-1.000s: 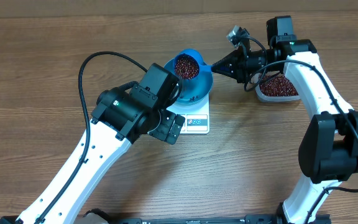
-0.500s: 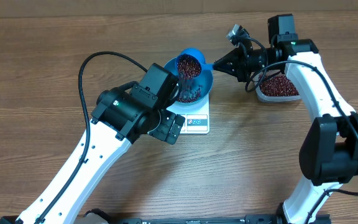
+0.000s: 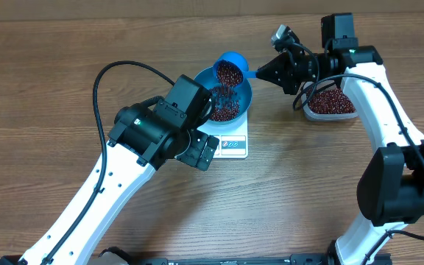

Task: Scoop item into bowl and weigh 150g on scale
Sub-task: 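Tilt the scoop with the right gripper to pour beans into the bowl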

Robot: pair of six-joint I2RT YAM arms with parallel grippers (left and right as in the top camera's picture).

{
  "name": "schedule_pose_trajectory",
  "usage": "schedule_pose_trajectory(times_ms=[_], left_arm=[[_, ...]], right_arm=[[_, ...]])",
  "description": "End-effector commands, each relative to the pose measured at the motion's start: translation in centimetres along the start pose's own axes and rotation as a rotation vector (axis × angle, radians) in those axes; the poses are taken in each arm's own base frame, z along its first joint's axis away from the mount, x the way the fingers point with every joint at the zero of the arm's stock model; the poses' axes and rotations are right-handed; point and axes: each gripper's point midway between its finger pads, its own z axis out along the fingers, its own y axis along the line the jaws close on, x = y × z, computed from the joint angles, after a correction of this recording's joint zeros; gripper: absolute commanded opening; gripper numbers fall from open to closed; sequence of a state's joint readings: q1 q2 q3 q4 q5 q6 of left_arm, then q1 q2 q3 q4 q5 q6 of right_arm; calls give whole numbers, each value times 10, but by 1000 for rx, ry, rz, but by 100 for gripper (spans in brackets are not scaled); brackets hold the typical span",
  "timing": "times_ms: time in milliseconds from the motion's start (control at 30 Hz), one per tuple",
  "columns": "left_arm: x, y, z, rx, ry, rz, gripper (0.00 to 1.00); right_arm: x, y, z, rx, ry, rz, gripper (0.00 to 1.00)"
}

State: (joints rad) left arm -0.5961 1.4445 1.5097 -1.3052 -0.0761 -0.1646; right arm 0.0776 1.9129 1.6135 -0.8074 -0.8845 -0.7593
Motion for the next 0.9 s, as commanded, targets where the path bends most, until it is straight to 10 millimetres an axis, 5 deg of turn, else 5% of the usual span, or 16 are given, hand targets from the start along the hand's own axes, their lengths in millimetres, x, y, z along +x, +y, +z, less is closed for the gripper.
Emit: schedule_pose_trajectory(times_ms=[0, 500, 867], left_arm=[[0, 0, 2, -8, 4, -2, 99], [0, 0, 2, -8, 4, -1, 100], [0, 0, 2, -8, 4, -1, 100]], right_arm=[[-28, 12, -11, 37, -22, -92, 4], [-39, 22, -25, 96, -3, -154, 4], [-35, 31, -15, 124, 76, -201, 4]])
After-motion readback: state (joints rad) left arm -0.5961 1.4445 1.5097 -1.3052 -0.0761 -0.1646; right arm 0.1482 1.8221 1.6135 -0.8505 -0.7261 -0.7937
